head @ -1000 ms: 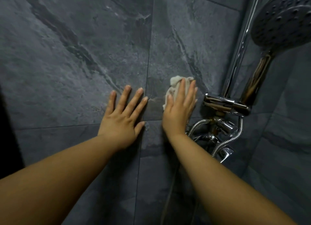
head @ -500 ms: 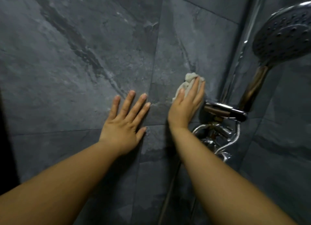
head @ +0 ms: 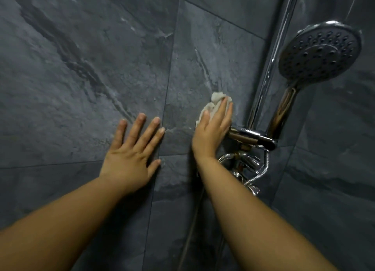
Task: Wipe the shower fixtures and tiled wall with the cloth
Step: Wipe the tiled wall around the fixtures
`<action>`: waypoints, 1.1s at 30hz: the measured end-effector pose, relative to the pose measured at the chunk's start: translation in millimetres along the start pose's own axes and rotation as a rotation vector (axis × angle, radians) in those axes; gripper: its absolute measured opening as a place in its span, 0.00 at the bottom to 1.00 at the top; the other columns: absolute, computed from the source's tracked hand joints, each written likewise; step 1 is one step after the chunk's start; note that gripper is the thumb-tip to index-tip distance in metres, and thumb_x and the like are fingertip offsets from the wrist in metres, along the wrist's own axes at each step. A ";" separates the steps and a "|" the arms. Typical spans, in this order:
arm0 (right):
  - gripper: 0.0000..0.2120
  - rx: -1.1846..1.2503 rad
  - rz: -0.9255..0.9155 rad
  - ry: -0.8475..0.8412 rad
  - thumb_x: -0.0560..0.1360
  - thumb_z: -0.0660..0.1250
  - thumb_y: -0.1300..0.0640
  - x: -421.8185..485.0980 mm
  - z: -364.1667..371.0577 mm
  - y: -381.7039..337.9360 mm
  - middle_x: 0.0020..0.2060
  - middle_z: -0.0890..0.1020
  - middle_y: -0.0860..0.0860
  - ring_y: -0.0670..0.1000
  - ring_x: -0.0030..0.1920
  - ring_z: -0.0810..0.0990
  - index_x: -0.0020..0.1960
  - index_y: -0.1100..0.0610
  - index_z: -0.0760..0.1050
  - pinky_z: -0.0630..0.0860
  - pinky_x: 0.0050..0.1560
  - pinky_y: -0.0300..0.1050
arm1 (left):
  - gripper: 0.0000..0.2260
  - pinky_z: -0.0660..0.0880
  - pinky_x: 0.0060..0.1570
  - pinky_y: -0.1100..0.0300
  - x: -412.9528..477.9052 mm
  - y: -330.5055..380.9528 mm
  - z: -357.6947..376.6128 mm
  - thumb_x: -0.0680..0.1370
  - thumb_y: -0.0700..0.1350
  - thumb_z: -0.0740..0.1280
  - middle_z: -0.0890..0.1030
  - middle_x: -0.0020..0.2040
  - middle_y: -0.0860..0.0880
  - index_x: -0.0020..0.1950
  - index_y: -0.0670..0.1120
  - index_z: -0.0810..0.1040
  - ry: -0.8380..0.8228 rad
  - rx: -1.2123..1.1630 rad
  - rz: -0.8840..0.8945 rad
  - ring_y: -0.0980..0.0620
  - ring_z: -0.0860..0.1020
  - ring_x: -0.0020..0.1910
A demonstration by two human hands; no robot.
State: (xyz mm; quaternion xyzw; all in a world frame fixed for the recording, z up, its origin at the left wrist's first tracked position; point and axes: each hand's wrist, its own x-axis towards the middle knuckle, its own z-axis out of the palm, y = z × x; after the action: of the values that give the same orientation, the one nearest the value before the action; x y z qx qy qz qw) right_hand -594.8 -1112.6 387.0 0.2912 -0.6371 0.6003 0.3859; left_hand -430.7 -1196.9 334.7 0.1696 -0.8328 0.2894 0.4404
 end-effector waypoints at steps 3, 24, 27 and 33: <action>0.25 -0.031 -0.134 -0.093 0.80 0.53 0.47 -34.2 -3.3 20.5 0.74 0.58 0.60 0.59 0.74 0.55 0.74 0.56 0.58 0.57 0.72 0.60 | 0.33 0.36 0.72 0.43 0.5 -2.8 -0.9 0.72 0.61 0.52 0.41 0.77 0.50 0.74 0.47 0.58 0.000 0.001 0.007 0.45 0.43 0.76; 0.22 -0.192 -0.795 -0.289 0.81 0.32 0.56 -167.9 77.2 -190.0 0.72 0.60 0.46 0.50 0.72 0.59 0.73 0.51 0.49 0.59 0.71 0.52 | 0.28 0.53 0.71 0.48 -61.9 -101.7 -103.8 0.77 0.54 0.49 0.62 0.73 0.40 0.72 0.40 0.64 0.204 -0.271 -0.746 0.41 0.57 0.74; 0.24 -0.152 -1.061 -0.455 0.76 0.49 0.54 -147.4 72.0 -167.2 0.69 0.71 0.49 0.52 0.71 0.65 0.71 0.53 0.65 0.51 0.74 0.51 | 0.30 0.52 0.72 0.48 -59.3 -99.7 -106.1 0.76 0.57 0.47 0.63 0.74 0.42 0.72 0.41 0.64 0.150 -0.263 -0.770 0.42 0.55 0.75; 0.27 -0.106 -0.829 -0.308 0.74 0.60 0.51 -42.3 32.2 -64.4 0.70 0.64 0.58 0.60 0.70 0.60 0.72 0.47 0.58 0.52 0.70 0.56 | 0.32 0.49 0.72 0.44 -31.7 -66.6 -105.1 0.74 0.60 0.46 0.54 0.77 0.47 0.75 0.46 0.60 -0.007 -0.279 -0.800 0.45 0.46 0.76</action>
State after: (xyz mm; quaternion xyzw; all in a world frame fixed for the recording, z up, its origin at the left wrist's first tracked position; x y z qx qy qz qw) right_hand -523.1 -1155.4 386.8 0.5877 -0.5466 0.3110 0.5091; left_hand -310.6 -1181.3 377.3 0.4193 -0.7339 -0.0206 0.5340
